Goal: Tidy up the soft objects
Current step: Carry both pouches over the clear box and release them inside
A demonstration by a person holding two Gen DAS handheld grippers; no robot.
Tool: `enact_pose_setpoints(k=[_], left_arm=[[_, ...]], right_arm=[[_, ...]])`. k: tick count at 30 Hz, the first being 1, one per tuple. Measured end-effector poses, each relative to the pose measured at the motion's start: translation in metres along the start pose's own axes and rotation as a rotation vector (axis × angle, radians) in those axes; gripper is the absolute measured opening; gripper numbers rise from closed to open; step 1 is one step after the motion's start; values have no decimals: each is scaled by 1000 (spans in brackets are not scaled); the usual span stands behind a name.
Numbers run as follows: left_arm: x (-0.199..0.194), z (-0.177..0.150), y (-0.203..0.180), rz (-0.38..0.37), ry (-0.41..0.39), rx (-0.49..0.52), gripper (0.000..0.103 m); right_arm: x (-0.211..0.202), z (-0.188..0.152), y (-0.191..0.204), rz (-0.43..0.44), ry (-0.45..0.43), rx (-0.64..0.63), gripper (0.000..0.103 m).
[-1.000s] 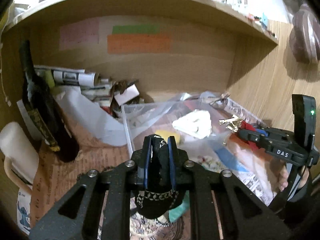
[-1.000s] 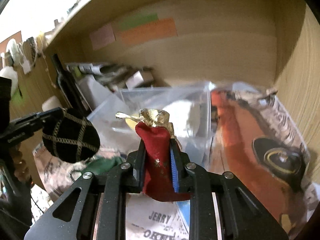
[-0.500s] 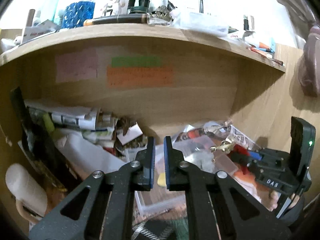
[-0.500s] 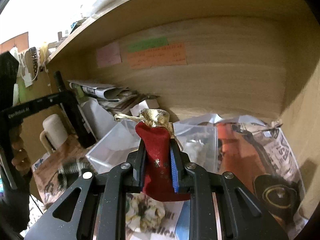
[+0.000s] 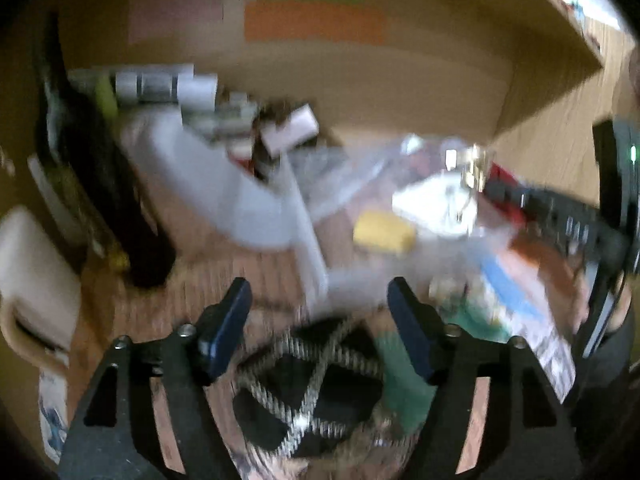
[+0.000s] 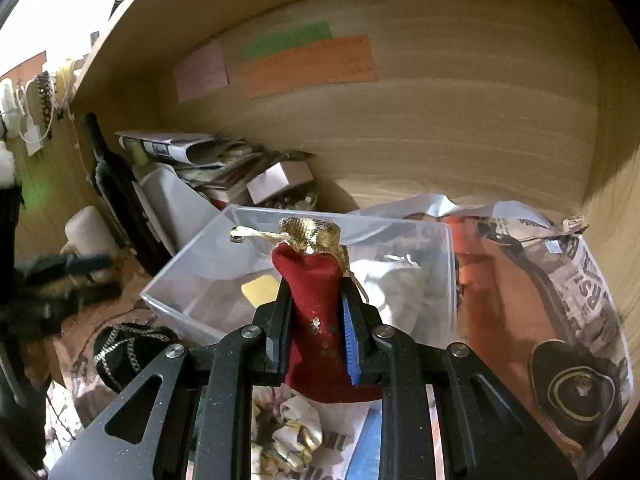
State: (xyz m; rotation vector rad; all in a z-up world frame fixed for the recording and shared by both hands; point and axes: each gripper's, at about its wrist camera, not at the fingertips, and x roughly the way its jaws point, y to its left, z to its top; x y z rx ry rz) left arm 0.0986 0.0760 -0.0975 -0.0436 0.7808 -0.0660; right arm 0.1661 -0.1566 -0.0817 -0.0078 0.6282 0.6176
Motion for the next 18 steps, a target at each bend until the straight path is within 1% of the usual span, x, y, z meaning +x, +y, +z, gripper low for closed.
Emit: enact_pose_setpoints(k=[2, 4, 7, 8, 9, 10, 12, 14, 18], left_arm=[[7, -14, 0, -21, 47, -4, 78], [16, -26, 0, -39, 89, -15, 78], [28, -37, 1, -39, 121, -31, 78], [31, -40, 2, -39, 125, -40, 72], [33, -43, 5, -36, 127, -51, 59], [35, -45, 8, -35, 128, -62, 53], [32, -46, 15, -30, 115, -88, 35], [21, -45, 19, -16, 92, -105, 30], [-4, -31, 27, 14, 23, -126, 28]], right_arm=[[1, 0, -1, -4, 7, 2, 21], [1, -2, -1, -10, 14, 3, 21], [1, -3, -2, -17, 22, 3, 21], [0, -3, -1, -19, 22, 2, 21], [-1, -2, -1, -22, 22, 1, 21], [-2, -2, -1, -25, 21, 1, 21], [-4, -2, -2, -28, 18, 0, 22], [-5, -1, -2, -33, 14, -3, 21], [-6, 4, -2, -41, 3, -8, 22]])
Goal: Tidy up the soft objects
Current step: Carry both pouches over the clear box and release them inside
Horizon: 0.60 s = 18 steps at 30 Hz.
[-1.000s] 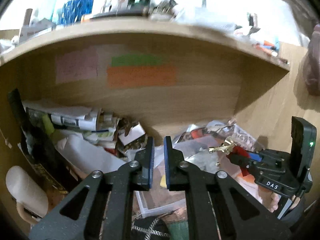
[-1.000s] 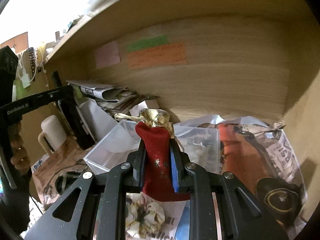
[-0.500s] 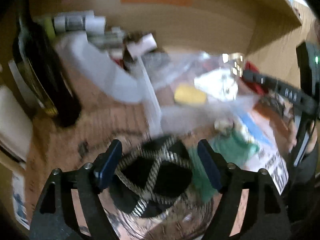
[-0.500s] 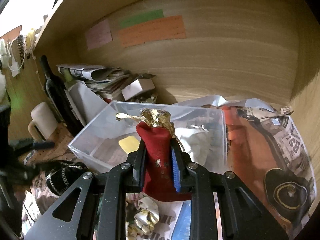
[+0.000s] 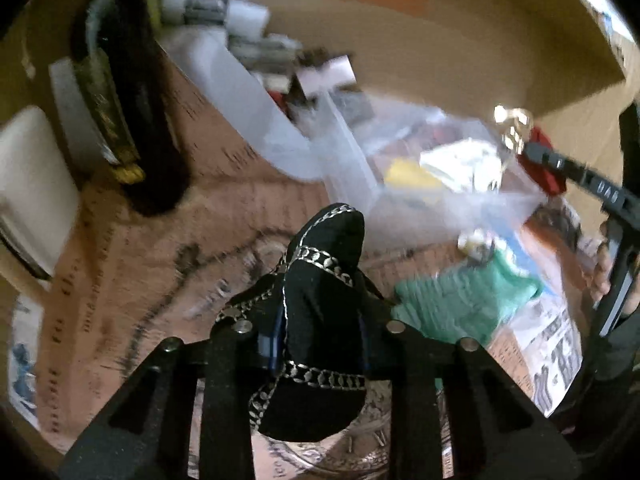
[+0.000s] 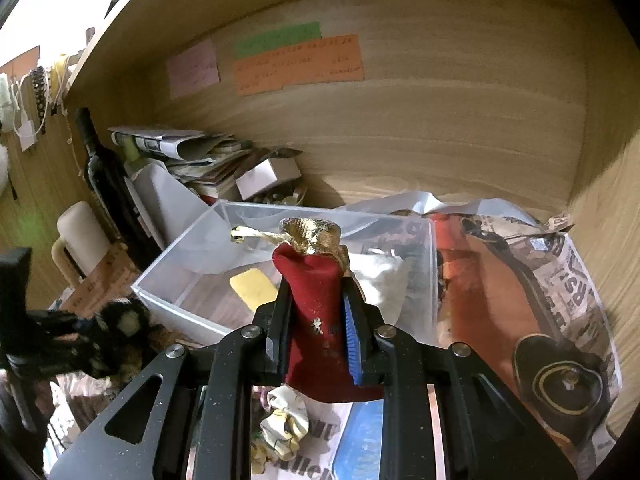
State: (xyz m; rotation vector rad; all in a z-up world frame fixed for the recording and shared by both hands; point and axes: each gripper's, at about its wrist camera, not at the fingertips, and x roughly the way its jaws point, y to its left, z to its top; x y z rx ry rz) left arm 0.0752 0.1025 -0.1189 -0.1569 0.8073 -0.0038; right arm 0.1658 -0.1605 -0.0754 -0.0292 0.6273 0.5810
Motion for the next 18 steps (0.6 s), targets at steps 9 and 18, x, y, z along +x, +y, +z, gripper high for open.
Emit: enact_pose_setpoints(k=[9, 18], left_arm=[[-40, 61, -10, -18, -191, 4, 28], [-18, 114, -44, -70, -255, 40, 28]], right_arm=[[5, 17, 5, 6, -27, -15, 22], [28, 25, 17, 24, 7, -31, 22]])
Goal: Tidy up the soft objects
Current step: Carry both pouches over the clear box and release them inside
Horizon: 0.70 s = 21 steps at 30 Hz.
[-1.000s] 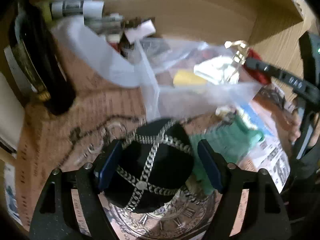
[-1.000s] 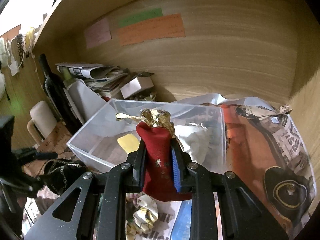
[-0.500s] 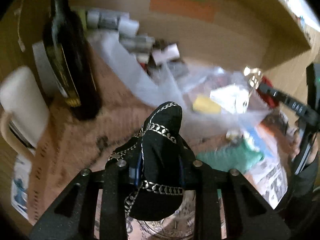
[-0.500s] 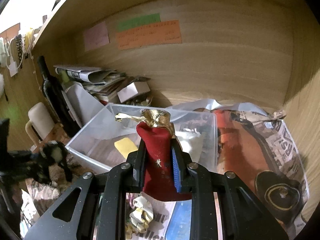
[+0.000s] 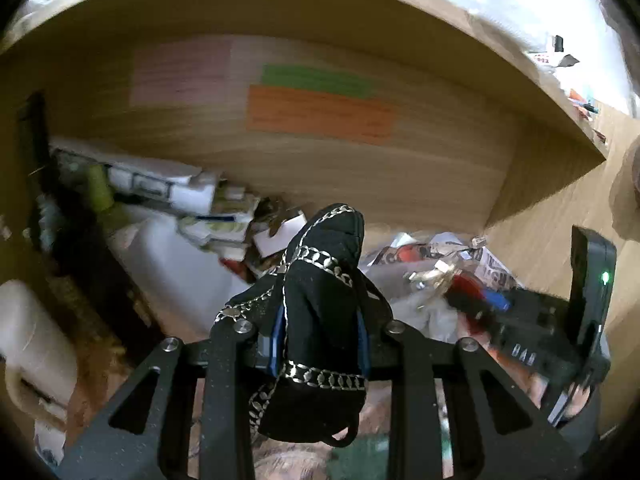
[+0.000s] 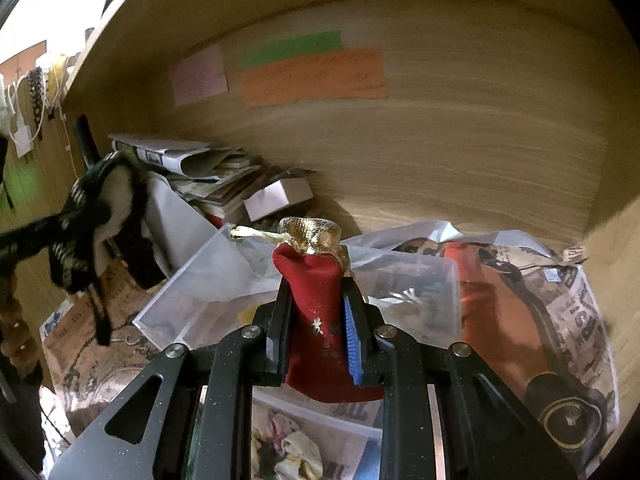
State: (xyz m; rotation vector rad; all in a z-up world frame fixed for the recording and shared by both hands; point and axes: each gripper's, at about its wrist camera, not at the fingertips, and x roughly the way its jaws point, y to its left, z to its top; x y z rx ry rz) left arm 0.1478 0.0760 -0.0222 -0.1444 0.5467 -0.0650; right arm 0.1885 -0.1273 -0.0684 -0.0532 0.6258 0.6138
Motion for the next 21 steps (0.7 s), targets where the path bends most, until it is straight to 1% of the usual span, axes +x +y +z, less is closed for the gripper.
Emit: enact_pose_setpoints(k=[3, 6, 13, 16, 17, 18, 19, 20, 21], left_arm=[[19, 4, -7, 3, 13, 11, 28], [42, 3, -10, -7, 53, 17, 28], [92, -13, -17, 40, 155, 68, 28], [102, -20, -21, 43, 186, 95, 28], [103, -20, -23, 49, 188, 107, 28], [103, -22, -26, 58, 185, 127, 31], [102, -23, -30, 60, 185, 139, 32], [102, -24, -31, 56, 186, 146, 38], [99, -26, -32, 46, 189, 146, 44]], right_arm=[[15, -1, 1, 2, 36, -2, 22], [32, -5, -1, 9, 82, 6, 22], [57, -17, -5, -8, 164, 15, 22], [61, -20, -5, -8, 185, 7, 22], [63, -19, -4, -11, 190, 3, 24], [63, -20, -3, -13, 195, -2, 26], [62, -20, -2, -15, 199, -7, 30], [62, -20, -2, -16, 202, -10, 37], [61, -20, -1, -19, 199, -14, 41]])
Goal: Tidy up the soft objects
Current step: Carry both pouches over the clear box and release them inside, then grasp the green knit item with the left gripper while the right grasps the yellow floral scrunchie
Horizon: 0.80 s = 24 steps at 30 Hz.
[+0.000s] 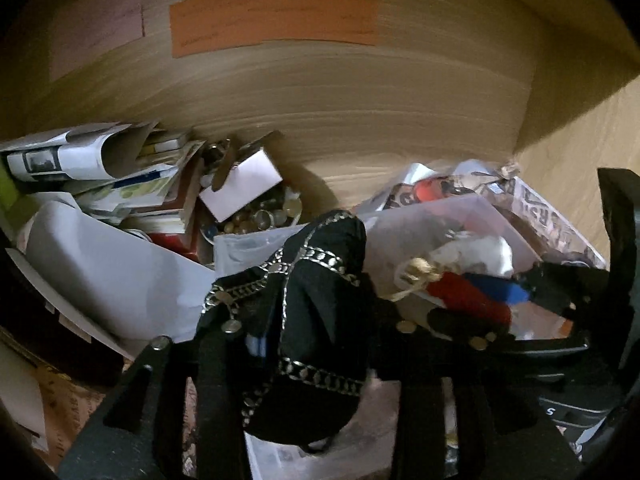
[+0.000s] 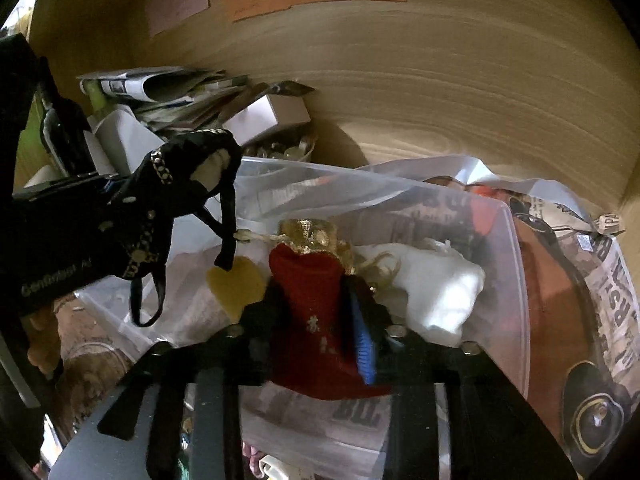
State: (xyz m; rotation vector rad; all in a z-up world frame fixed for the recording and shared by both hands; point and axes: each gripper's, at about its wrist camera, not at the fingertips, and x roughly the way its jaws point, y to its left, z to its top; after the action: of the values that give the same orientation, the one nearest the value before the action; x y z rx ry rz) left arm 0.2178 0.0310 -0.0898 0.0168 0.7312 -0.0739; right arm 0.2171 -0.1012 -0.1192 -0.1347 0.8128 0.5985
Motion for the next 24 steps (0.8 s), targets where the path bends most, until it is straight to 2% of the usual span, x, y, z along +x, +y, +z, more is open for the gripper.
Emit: enact_pose_setpoints(k=[2, 6, 8, 13, 15, 17, 24], left_arm=[[-4, -2, -1, -5, 0, -1, 49], [-19, -7, -1, -15, -23, -1, 57], [-29, -8, -1, -18, -40, 0, 64], [-64, -15, 2, -26, -89, -9, 77], [-74, -22, 2, -41, -96, -13, 85], [-83, -31, 1, -55, -100, -12, 90], [-94, -70, -13, -86, -44, 28, 90]], right_arm=[[-4, 0, 1, -11, -8, -8, 52], [-18, -2, 3, -26, -31, -33, 61], [-28, -4, 4, -46, -49, -51, 70], [-55, -14, 1, -38, -93, -42, 71], [-65, -19, 2, -41, -107, -42, 73], [-76, -28, 2, -44, -123, -40, 81], [-86, -60, 3, -25, -87, -10, 82]])
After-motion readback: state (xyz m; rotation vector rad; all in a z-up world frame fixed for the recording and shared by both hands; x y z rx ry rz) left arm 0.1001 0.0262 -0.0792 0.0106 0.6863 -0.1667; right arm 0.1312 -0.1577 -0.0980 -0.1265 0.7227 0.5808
